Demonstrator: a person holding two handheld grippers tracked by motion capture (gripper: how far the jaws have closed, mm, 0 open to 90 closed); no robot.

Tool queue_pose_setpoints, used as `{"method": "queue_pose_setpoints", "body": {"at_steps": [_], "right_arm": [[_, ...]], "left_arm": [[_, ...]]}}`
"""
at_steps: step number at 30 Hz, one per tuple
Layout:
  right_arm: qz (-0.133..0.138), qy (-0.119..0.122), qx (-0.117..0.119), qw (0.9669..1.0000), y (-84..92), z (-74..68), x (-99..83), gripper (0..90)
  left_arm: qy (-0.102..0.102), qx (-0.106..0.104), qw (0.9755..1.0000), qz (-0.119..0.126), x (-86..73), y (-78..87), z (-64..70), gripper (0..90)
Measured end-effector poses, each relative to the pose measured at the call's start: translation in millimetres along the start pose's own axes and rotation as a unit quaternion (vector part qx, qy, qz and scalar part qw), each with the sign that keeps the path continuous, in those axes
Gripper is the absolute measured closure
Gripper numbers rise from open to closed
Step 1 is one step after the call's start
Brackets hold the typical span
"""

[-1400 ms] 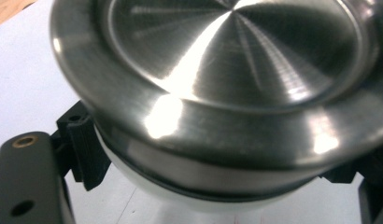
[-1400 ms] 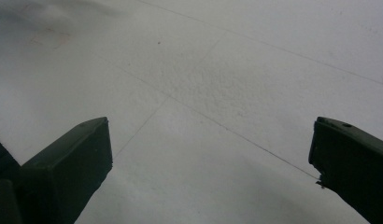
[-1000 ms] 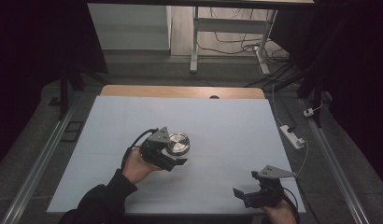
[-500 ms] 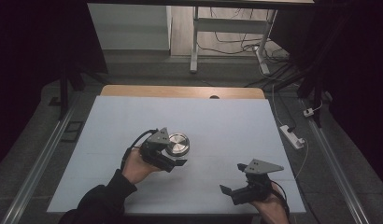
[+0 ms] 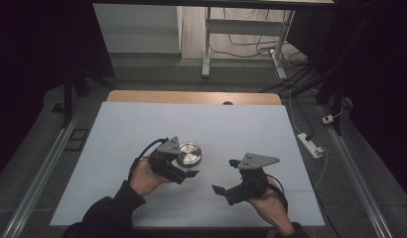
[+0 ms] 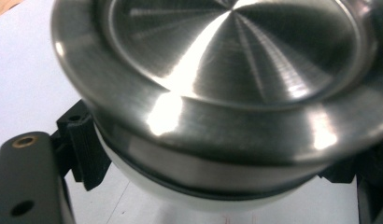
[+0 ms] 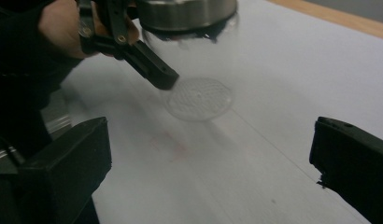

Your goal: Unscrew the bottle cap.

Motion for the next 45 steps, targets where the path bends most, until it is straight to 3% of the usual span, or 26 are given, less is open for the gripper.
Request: {"method": "queue_pose_setpoints", "body": {"at_steps": [5, 13, 17, 20, 26, 33, 37, 41, 43, 45], "right_arm": [[-0.002, 0.0, 0.007, 1.0, -14.3, -0.9, 11.2, 0.0], [-0.001, 0.02, -0.016, 0.9997, -26.9, -6.3, 30.7, 0.0], [0.006, 0.013, -0.018, 0.9997, -33.9, -4.5, 40.1, 0.0], [0.01, 0.006, -0.014, 0.9998, -40.2, -3.7, 46.7, 0.0], [0.012, 0.014, -0.004, 0.9998, -56.1, -8.4, 59.9, 0.0], [0.009, 0.032, -0.01, 0.9994, -75.6, -15.1, 68.6, 9.0], [0.008, 0.038, 0.008, 0.9992, -80.3, -15.8, 68.9, 18.7], [0.004, 0.05, 0.017, 0.9986, -76.6, -16.9, 70.1, 19.4], [0.004, 0.058, 0.035, 0.9977, -74.1, -16.9, 71.1, 19.5], [0.004, 0.068, 0.069, 0.9953, -71.6, -16.3, 71.9, 19.5]], "left_arm": [[0.0, -0.003, 1.0, 0.0, -0.3, -1.1, 1.0, 15.5], [0.001, -0.006, 1.0, -0.002, -1.1, -3.2, 2.1, 15.5], [-0.002, -0.008, 1.0, -0.006, -1.1, -4.2, 3.5, 15.5], [-0.002, -0.008, 0.9999, -0.007, -1.2, -4.7, 3.9, 15.5], [0.001, -0.006, 0.9999, -0.009, -1.9, -5.3, 4.1, 15.5], [0.0, -0.005, 0.9999, -0.01, -1.4, -4.7, 6.0, 15.5], [-0.004, -0.008, 0.9999, -0.01, -0.3, -3.0, 6.8, 15.5], [-0.006, -0.032, 0.9995, 0.0, 0.4, -1.8, 8.4, 15.6], [-0.02, -0.045, 0.9988, -0.002, 1.3, 1.0, 9.3, 15.5], [-0.032, -0.06, 0.9977, -0.002, 1.9, 3.5, 11.5, 15.5]]}}
Point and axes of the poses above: each handheld gripper's, and its own axes: y roughly backward along the jaws, x roughly out of its top, z roughly to its right, the point moved 4 cm from there along -y, roughly forward along the jaws, and after that the axes turned 1 degree about -x, right-handed, at the moved point
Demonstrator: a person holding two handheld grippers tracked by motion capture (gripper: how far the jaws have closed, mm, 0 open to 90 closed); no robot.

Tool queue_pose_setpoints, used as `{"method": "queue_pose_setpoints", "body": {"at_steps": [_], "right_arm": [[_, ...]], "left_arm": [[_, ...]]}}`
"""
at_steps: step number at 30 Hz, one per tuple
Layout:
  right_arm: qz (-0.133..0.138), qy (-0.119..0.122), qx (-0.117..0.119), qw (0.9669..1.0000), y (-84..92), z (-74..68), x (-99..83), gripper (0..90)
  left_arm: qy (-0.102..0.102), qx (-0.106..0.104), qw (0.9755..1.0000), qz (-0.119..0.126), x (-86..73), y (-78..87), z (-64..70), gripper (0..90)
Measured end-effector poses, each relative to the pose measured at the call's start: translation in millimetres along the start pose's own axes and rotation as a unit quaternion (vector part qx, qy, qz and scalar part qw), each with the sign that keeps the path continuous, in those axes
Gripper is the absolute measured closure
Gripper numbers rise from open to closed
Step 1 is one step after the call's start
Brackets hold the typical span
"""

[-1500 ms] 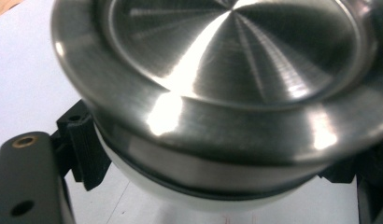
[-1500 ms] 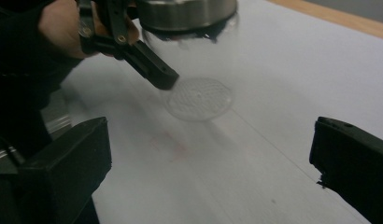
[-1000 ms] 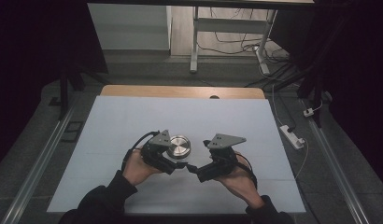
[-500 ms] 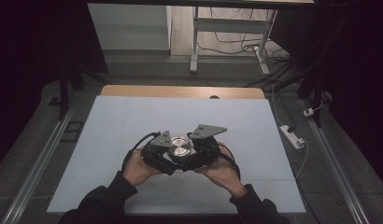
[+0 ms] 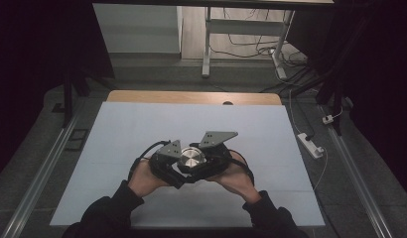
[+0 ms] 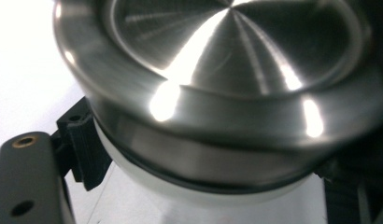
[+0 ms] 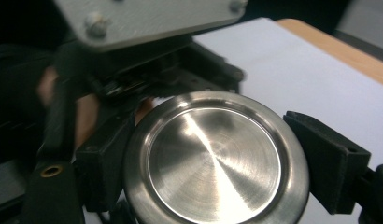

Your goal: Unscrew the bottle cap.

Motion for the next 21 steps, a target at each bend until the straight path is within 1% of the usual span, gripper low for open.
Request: {"method": "queue_pose_setpoints", "body": {"at_steps": [2, 4, 6, 8, 10, 11, 12, 13, 15, 16, 18, 19, 20, 21], "right_arm": [[0.001, 0.011, 0.044, 0.999, 2.8, 1.3, -0.2, 19.4], [0.001, 0.024, 0.082, 0.9963, 5.3, 2.3, -1.5, 19.4], [0.008, 0.039, 0.114, 0.9927, 6.5, 3.0, -3.1, 19.3], [0.015, 0.049, 0.146, 0.9879, 6.9, 3.6, -5.2, 19.2], [0.023, 0.054, 0.171, 0.9836, 7.1, 4.3, -7.4, 19.0], [0.025, 0.055, 0.178, 0.9822, 6.9, 4.8, -8.2, 18.8], [0.027, 0.053, 0.177, 0.9824, 6.8, 5.4, -8.4, 17.2], [0.033, 0.047, 0.168, 0.9842, 6.7, 5.9, -7.4, 13.4], [0.044, 0.039, 0.143, 0.988, 10.2, 7.8, -2.6, 7.7], [0.051, 0.033, 0.129, 0.9899, 13.2, 9.1, 0.5, 5.3], [0.055, 0.01, 0.083, 0.995, 19.3, 12.6, 6.3, 2.5], [0.053, 0.0, 0.062, 0.9966, 21.7, 13.9, 8.1, 0.9], [0.051, -0.007, 0.048, 0.9975, 23.4, 14.6, 9.0, 0.1], [0.045, -0.019, 0.028, 0.9984, 23.8, 15.1, 9.2, 0.1]], "left_arm": [[-0.015, -0.019, 0.9997, -0.002, 0.6, 1.2, 2.8, 15.5], [-0.029, -0.033, 0.999, -0.007, 0.6, 2.1, 4.7, 15.5], [-0.037, -0.049, 0.9981, -0.009, 0.4, 1.8, 6.7, 15.5], [-0.043, -0.064, 0.997, -0.006, -0.3, 1.1, 8.4, 15.5], [-0.047, -0.074, 0.9961, -0.003, -1.1, 0.1, 8.8, 15.5], [-0.045, -0.076, 0.996, 0.0, -1.4, -0.2, 8.4, 15.5], [-0.041, -0.074, 0.9964, 0.002, -1.9, 0.0, 7.1, 15.5], [-0.038, -0.066, 0.9971, 0.003, -2.5, 0.3, 5.1, 15.5], [-0.025, -0.042, 0.9988, 0.003, -4.0, 2.0, -0.2, 15.5], [-0.012, -0.029, 0.9995, 0.006, -4.9, 2.7, -2.7, 15.5], [0.011, 0.0, 0.9999, 0.008, -7.1, 4.9, -9.0, 15.5], [0.027, 0.015, 0.9994, 0.013, -7.7, 5.2, -11.5, 15.5], [0.037, 0.028, 0.9988, 0.013, -8.6, 6.3, -14.6, 15.5], [0.047, 0.041, 0.998, 0.014, -9.3, 7.0, -16.6, 15.5]]}}
Point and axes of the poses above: each handheld gripper's, and its own axes: y roughly backward along the jaws, x roughly out of its top, z roughly to its right, the point moved 4 cm from there along -y, roughly forward along the jaws, and after that the axes turned 1 degree about -x, right-handed, at the moved point
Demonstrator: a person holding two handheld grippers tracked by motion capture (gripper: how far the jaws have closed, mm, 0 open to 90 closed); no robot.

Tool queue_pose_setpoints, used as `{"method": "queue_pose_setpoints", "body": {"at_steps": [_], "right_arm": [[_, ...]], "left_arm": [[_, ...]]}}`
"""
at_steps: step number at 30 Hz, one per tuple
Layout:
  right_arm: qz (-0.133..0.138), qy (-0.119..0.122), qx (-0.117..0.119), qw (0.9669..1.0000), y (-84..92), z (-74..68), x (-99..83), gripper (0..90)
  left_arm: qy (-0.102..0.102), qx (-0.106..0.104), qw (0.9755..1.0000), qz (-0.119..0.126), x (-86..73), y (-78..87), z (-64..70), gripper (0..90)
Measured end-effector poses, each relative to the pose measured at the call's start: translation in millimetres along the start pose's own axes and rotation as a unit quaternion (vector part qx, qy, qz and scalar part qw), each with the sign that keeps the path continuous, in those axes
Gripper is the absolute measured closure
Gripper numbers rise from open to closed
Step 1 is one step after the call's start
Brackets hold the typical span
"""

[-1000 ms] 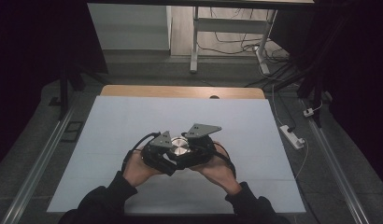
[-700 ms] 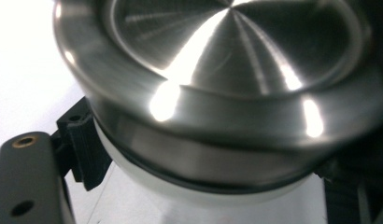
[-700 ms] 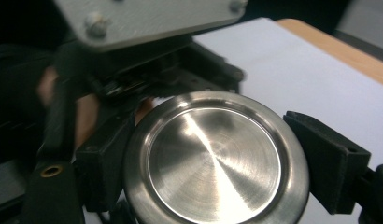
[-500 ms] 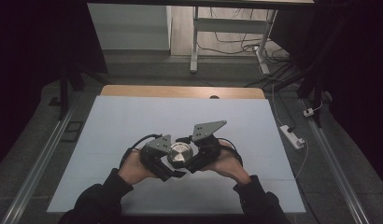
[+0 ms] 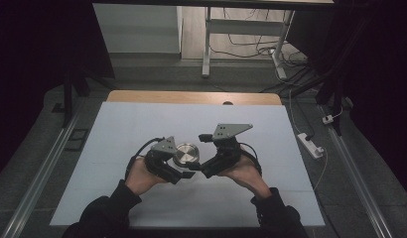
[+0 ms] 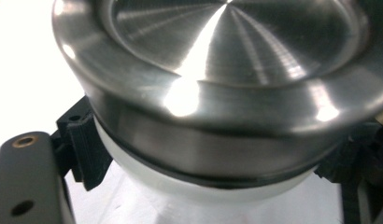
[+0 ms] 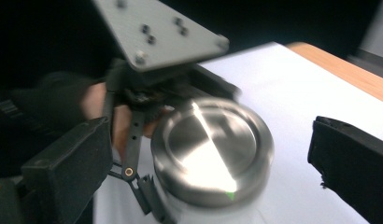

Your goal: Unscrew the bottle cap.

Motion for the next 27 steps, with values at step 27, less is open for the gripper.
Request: {"method": "queue_pose_setpoints", "body": {"at_steps": [27], "right_arm": [[-0.031, 0.05, 0.082, 0.9949, -10.6, -17.9, -10.6, 18.3]], "left_arm": [[-0.082, -0.114, 0.9901, -0.004, 7.7, 4.6, 27.4, 15.5]]}}
Point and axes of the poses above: each handheld gripper's, and its own axes: y roughly backward along the jaws, x roughly out of its top, z roughly to its right, the point moved 4 cm from there along -y, roughly forward along the jaws, and after that the axes turned 1 degree about -x, right-handed, at the moved point
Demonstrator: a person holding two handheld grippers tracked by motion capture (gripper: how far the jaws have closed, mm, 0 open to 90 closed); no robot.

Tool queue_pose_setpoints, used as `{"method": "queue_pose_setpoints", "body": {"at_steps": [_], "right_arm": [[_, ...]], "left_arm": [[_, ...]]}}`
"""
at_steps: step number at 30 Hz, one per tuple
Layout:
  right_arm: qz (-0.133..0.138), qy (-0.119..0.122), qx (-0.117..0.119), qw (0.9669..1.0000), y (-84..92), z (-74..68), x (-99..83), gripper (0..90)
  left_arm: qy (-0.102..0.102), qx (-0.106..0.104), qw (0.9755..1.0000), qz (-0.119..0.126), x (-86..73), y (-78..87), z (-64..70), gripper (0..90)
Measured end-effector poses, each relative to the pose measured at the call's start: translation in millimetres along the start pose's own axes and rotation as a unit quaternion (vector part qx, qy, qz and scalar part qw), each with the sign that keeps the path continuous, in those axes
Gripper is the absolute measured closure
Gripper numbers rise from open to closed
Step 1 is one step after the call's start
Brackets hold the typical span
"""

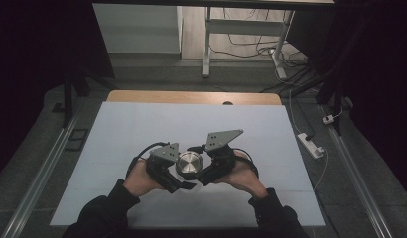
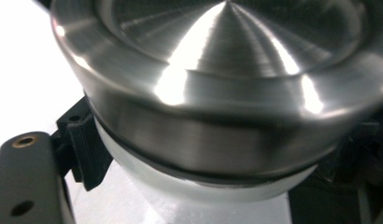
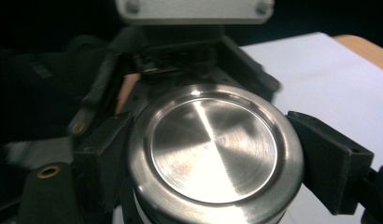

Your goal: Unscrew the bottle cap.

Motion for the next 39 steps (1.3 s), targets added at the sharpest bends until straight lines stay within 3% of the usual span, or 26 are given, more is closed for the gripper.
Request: {"method": "queue_pose_setpoints", "body": {"at_steps": [4, 6, 8, 12, 15, 18, 22, 27, 29, 31, 32, 33, 34, 36, 39], "right_arm": [[0.007, 0.034, 0.064, 0.9973, 4.0, -5.2, -3.4, 18.3], [0.009, 0.046, 0.081, 0.9956, 5.4, -6.7, -5.5, 18.2], [0.011, 0.041, 0.077, 0.9961, 6.2, -6.4, -4.2, 17.6], [0.036, 0.003, 0.019, 0.9992, 14.1, -2.3, 7.9, 5.4], [0.029, -0.03, -0.032, 0.9986, 19.1, -0.2, 13.3, 0.9], [-0.001, -0.039, -0.099, 0.9943, 14.2, -0.4, 13.6, 0.6], [-0.014, -0.038, -0.165, 0.9854, 0.1, -1.7, 11.3, 3.9], [-0.016, -0.029, -0.19, 0.9811, -11.1, -2.8, 6.3, 14.3], [-0.012, -0.025, -0.175, 0.9842, -10.7, -3.9, 5.9, 18.1], [-0.014, -0.023, -0.162, 0.9864, -8.6, -4.7, 6.6, 18.2], [-0.015, -0.018, -0.147, 0.9888, -7.4, -5.5, 6.8, 18.3], [-0.012, -0.016, -0.13, 0.9912, -5.9, -6.2, 6.9, 18.4], [-0.009, -0.014, -0.11, 0.9938, -4.3, -6.5, 7.1, 18.6], [-0.001, -0.007, -0.063, 0.998, 0.4, -7.4, 7.5, 19.5], [0.008, 0.01, 0.001, 0.9999, 6.6, -8.7, 6.4, 19.5]], "left_arm": [[-0.028, -0.034, 0.999, -0.003, 0.9, -3.5, 8.1, 15.5], [-0.032, -0.038, 0.9988, -0.001, 1.2, -4.6, 9.6, 15.5], [-0.025, -0.027, 0.9993, 0.002, 1.9, -3.1, 7.5, 15.5], [0.009, 0.031, 0.9994, 0.007, 0.0, 1.5, -2.4, 15.5], [0.04, 0.081, 0.9959, 0.005, -3.3, 3.3, -11.3, 15.5], [0.062, 0.111, 0.9919, 0.003, -6.1, 3.0, -16.7, 15.5], [0.071, 0.124, 0.9897, 0.001, -5.9, 0.3, -16.7, 15.5], [0.064, 0.117, 0.991, 0.001, -2.4, -3.0, -11.6, 15.5], [0.059, 0.109, 0.9924, -0.001, -1.7, -2.2, -10.7, 15.5], [0.052, 0.083, 0.9952, 0.002, -1.6, -1.3, -9.3, 15.5], [0.052, 0.083, 0.9952, 0.002, -1.6, -1.3, -9.3, 15.4], [0.038, 0.054, 0.9978, 0.006, -1.6, 0.2, -6.5, 15.5], [0.028, 0.039, 0.9988, 0.005, -1.4, 0.8, -4.6, 15.5], [0.009, 0.016, 0.9998, 0.006, -0.1, 1.7, 0.2, 15.5], [-0.011, -0.012, 0.9998, 0.009, 2.9, 1.9, 6.6, 15.5]]}}
Point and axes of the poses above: each handheld gripper's, and its own axes: y roughly backward along the jaws, x roughly out of its top, z roughly to its right, the point moved 4 cm from there along -y, roughly forward along the jaws, and after that the axes turned 1 degree about -x, right-handed, at the moved point
